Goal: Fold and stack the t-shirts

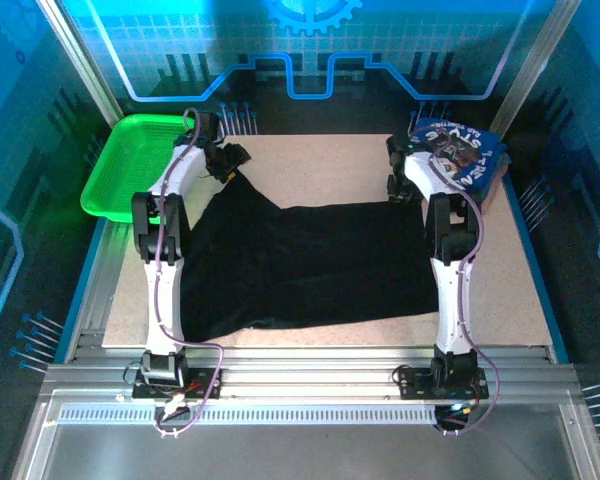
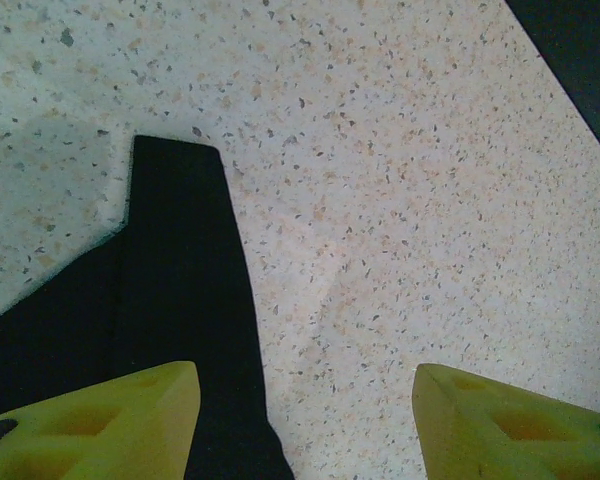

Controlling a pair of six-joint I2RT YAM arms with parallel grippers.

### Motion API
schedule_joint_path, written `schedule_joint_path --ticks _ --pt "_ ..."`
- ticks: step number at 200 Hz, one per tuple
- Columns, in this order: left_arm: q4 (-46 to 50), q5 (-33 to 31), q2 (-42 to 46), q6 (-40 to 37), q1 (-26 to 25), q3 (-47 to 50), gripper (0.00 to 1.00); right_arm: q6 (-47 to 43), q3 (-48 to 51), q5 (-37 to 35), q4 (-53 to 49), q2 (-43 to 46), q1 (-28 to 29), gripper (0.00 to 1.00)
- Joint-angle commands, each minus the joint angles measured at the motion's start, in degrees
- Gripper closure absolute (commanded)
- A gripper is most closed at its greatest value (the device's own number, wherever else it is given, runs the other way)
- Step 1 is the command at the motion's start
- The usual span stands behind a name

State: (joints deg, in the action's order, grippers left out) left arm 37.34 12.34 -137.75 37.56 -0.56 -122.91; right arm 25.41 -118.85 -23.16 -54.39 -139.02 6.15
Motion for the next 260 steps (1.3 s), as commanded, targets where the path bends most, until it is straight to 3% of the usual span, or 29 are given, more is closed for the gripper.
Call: schedule_joint_path --ticks 1,49,79,115,185,220,260 --pt "0.77 0.80 2.22 0.72 0.56 0.73 0.40 0.28 -4.93 -0.31 -7.69 -3.12 -0.53 0.57" --pt "-0.63 1.11 2.97 1.47 0.55 2.23 0.40 1.31 -12.27 1.84 -15.13 -9.25 -1.95 0.62" --pt "-1.09 1.17 3.37 1.55 0.56 3.09 0.41 1.35 -12.40 2.72 -15.91 -9.75 -2.32 0.81" --pt "-1.20 0.73 3.36 2.08 0.47 2.91 0.40 1.59 -6.71 4.86 -9.89 -5.16 -2.79 1.00" --pt "5.26 -5.51 -1.35 -0.09 -0.31 -4.44 0.40 1.25 0.98 7.76 -0.36 3.84 -0.01 1.00" --pt "8.27 -10.75 -4.86 -1.95 -0.77 -9.57 0.41 0.61 2.33 9.04 0.25 5.43 0.97 1.00" --pt "8.83 -11.57 -9.43 -2.47 -0.81 -14.00 0.41 0.60 4.44 10.28 0.60 8.14 1.57 1.00"
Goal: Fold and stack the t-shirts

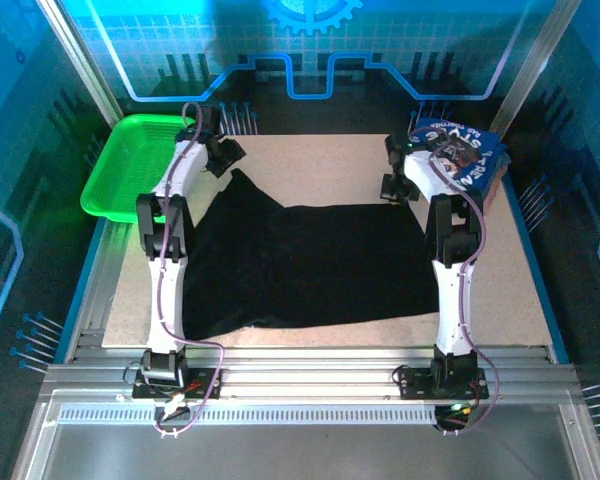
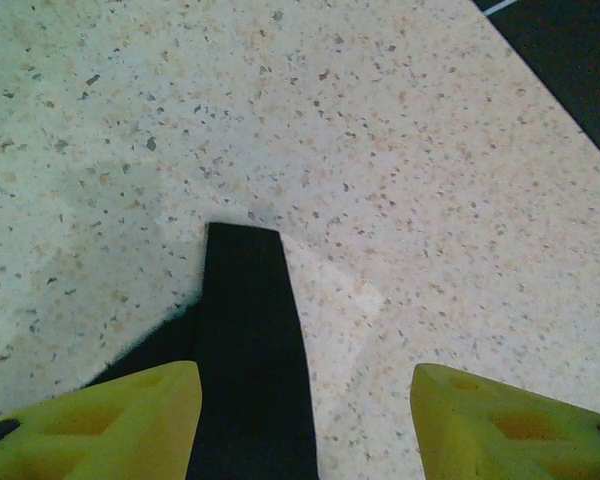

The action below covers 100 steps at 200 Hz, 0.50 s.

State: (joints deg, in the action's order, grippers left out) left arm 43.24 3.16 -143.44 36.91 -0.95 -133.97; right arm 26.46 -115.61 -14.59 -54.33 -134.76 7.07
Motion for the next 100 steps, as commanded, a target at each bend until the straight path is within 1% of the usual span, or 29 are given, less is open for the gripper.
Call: schedule_joint_path --ticks 1,54,84,100 --pt "2.87 -2.38 -3.85 -1.83 -0.39 -3.04 0.41 -0.44 1.24 1.78 0.54 3.97 0.66 1.00" --pt "1.27 -0.97 -8.87 -1.33 -0.46 -7.49 0.43 -0.69 3.54 3.96 0.89 7.08 2.05 1.00" --pt "2.32 0.96 -10.27 -0.97 -0.80 -7.16 0.47 -0.68 4.33 4.43 1.23 8.23 2.54 1.00" --pt "3.05 1.52 -10.55 -0.78 -0.81 -5.85 0.50 -0.84 3.93 4.95 1.15 8.03 2.52 1.00"
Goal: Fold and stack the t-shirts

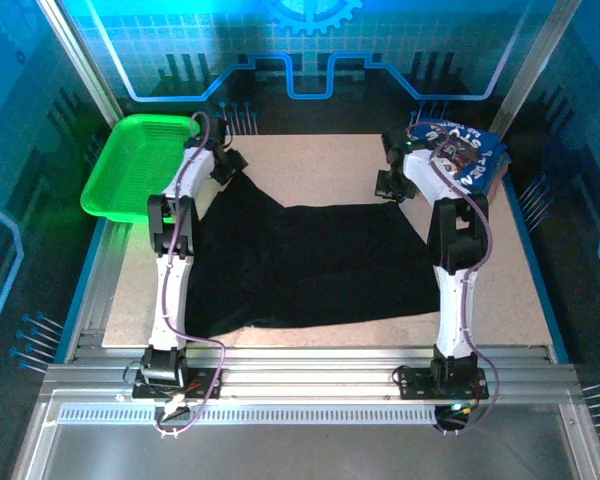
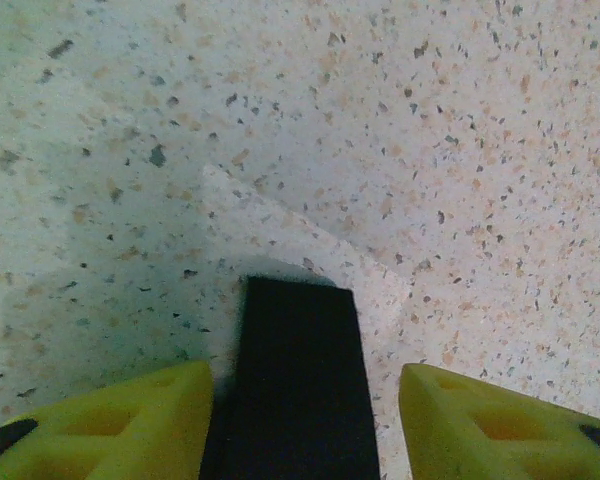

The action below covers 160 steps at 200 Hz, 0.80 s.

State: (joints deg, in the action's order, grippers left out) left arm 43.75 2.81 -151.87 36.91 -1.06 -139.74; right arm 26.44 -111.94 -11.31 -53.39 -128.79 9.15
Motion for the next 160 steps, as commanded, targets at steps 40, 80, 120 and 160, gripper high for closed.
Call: schedule_joint_path --ticks 40,80,120,160 --pt "2.81 3.93 -1.99 -1.99 -0.70 2.19 0.65 -1.10 0.23 2.38 0.56 2.04 0.48 1.00" --pt "4.02 4.53 -1.34 -3.49 -0.48 2.46 0.94 -1.55 0.32 3.11 1.31 2.39 0.11 1.00" --pt "3.24 3.71 2.66 -3.90 -0.35 3.28 1.00 -1.74 1.75 3.68 3.12 4.35 -0.84 1.00" --pt "-0.69 3.97 11.55 -4.20 -0.43 9.64 1.00 -2.25 3.79 5.43 4.84 6.78 -2.11 1.00"
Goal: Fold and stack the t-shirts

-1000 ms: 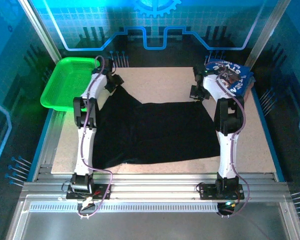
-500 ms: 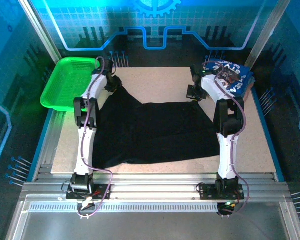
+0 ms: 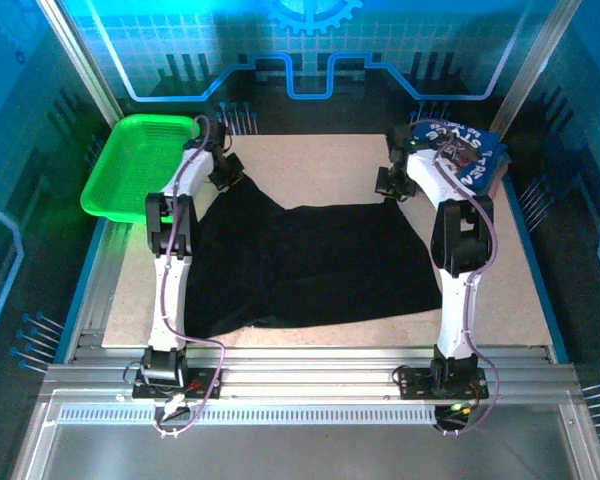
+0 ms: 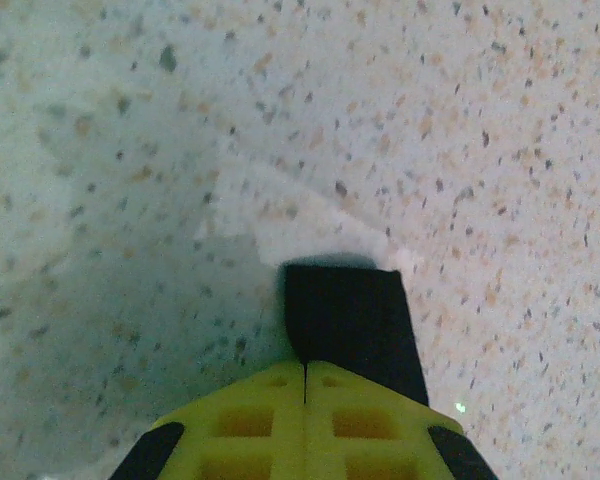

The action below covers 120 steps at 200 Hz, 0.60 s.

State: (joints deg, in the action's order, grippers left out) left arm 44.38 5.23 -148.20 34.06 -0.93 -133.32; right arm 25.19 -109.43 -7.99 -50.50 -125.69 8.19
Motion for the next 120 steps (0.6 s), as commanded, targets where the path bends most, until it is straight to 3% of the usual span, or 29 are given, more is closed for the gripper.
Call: schedule_joint_path --ticks 1,120 --pt "-1.41 1.54 8.08 -1.36 -0.56 3.40 1.00 -1.05 1.34 2.19 1.97 3.77 -1.15 1.00" --pt "-7.35 3.04 31.18 -0.62 -0.31 29.40 1.00 -5.82 11.71 6.90 2.42 15.58 -4.59 1.00"
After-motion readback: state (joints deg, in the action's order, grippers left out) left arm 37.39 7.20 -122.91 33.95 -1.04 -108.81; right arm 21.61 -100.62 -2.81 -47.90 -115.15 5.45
